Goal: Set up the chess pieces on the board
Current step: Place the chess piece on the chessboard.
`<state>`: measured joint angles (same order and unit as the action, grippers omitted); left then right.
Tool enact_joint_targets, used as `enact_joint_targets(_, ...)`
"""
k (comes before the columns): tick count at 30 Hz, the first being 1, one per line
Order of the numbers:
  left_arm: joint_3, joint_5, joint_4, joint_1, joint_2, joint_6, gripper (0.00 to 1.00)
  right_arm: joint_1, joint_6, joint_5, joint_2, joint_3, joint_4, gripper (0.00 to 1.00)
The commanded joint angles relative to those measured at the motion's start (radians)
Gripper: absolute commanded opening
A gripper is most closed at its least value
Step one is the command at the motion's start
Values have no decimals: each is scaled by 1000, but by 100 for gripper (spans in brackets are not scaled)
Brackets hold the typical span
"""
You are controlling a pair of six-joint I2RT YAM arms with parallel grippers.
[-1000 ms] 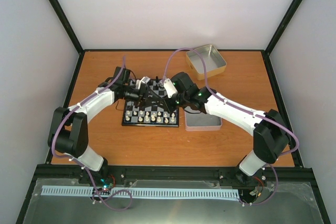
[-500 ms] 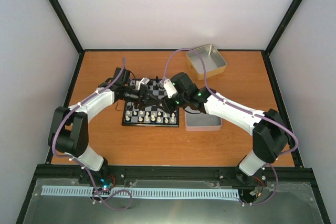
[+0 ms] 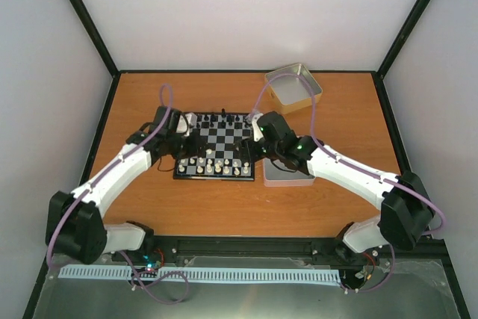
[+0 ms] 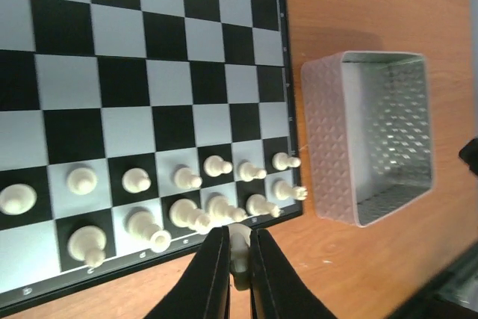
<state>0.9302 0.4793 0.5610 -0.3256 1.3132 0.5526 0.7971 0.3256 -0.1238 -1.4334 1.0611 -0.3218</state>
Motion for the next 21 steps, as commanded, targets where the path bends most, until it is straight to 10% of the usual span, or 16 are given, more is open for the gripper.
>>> enact_joint_targets(1,-52,-387,36,-95,-62,-7,1,-6,106,127,30,-57,39,74)
enact_joint_targets(21,-187,-570,-40,-118,-46,-11,0,-7,124,204,92,-120,5,74)
